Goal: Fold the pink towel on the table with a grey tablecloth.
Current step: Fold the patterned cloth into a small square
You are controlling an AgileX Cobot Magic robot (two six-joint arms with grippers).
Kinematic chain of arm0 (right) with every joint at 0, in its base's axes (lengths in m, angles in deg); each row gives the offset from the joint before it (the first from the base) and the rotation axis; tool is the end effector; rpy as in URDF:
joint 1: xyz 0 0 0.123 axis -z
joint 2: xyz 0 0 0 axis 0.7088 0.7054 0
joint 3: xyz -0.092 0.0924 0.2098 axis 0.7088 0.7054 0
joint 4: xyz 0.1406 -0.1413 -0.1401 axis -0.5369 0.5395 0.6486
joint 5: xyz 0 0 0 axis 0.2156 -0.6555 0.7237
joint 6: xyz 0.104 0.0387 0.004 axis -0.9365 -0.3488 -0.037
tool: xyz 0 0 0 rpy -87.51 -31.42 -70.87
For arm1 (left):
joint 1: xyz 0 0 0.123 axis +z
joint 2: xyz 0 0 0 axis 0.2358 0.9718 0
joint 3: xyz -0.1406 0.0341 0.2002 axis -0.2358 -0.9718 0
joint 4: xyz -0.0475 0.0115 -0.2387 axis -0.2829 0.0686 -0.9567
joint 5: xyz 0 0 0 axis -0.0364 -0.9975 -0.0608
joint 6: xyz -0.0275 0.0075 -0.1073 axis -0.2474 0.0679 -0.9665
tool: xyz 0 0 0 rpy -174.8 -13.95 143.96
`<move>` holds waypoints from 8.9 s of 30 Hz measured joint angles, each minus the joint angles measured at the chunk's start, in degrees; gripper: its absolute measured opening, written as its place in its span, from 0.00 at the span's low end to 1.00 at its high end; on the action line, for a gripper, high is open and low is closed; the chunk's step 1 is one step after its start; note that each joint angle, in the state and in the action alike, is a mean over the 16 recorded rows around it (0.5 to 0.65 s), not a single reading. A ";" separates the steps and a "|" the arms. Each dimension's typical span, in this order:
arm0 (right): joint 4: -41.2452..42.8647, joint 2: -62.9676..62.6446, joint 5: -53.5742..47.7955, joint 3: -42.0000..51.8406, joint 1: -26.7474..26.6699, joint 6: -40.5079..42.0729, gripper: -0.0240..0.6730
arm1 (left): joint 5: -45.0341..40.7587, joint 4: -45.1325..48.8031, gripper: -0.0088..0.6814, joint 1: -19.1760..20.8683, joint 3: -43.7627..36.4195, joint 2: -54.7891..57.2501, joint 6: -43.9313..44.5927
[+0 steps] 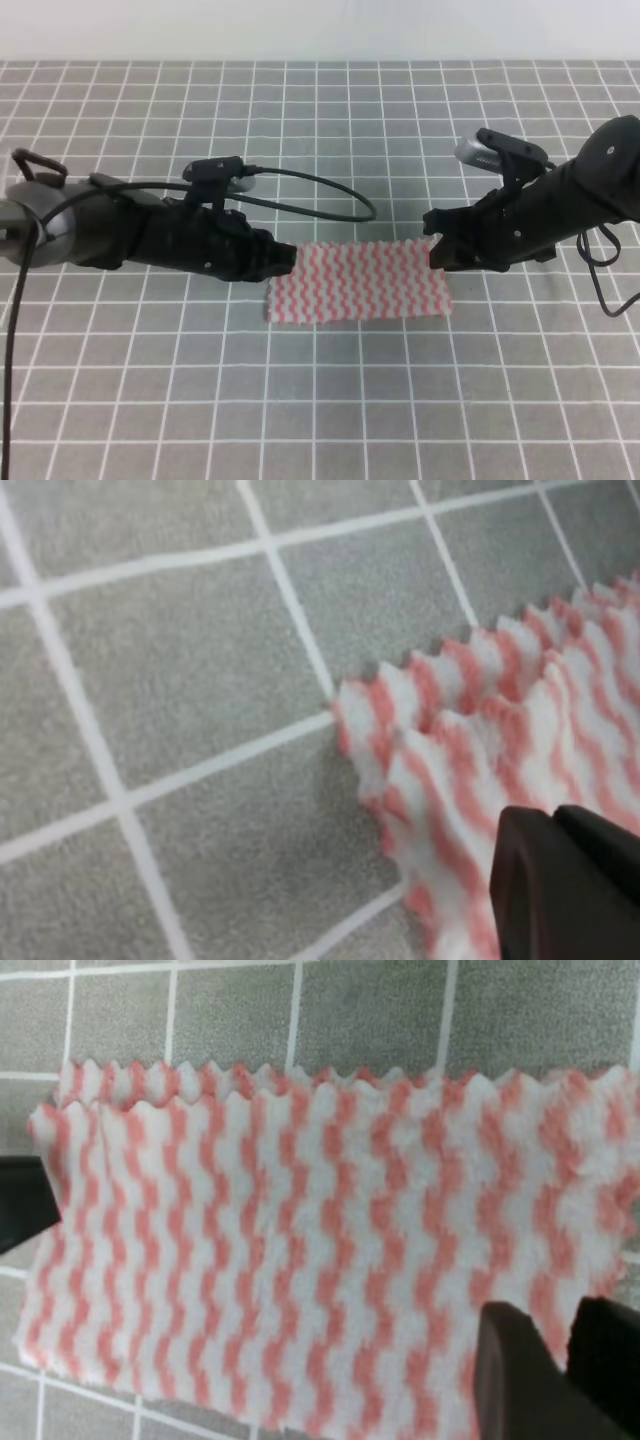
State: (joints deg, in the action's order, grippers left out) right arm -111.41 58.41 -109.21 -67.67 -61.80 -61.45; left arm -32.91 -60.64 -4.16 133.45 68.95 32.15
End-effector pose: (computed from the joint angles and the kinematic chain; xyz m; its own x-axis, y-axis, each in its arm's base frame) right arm 0.3523 0.1489 0.1481 -0.9353 0.0515 -0.3501 -0.1297 0.8706 0.4745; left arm 0.3531 -0.1704 0.1063 -0.7931 0.1882 -0.5793 0.4939 0.7552 -0.4309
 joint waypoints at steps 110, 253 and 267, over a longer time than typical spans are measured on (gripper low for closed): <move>-7.33 5.94 -0.07 0.01 1.66 4.42 0.05 | -0.66 5.13 0.01 -0.48 0.76 1.66 -2.99; -21.70 13.41 -8.57 -14.88 -9.66 13.80 0.05 | -3.18 9.34 0.01 3.41 0.35 -6.70 -3.15; -12.04 13.72 -14.27 -14.92 -8.20 9.60 0.03 | -8.97 13.93 0.01 -0.40 0.33 -4.08 -7.08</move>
State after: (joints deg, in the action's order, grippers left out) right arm -123.45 72.12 -123.47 -82.58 -70.00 -51.86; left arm -41.87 -46.71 -4.56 133.79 64.87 25.07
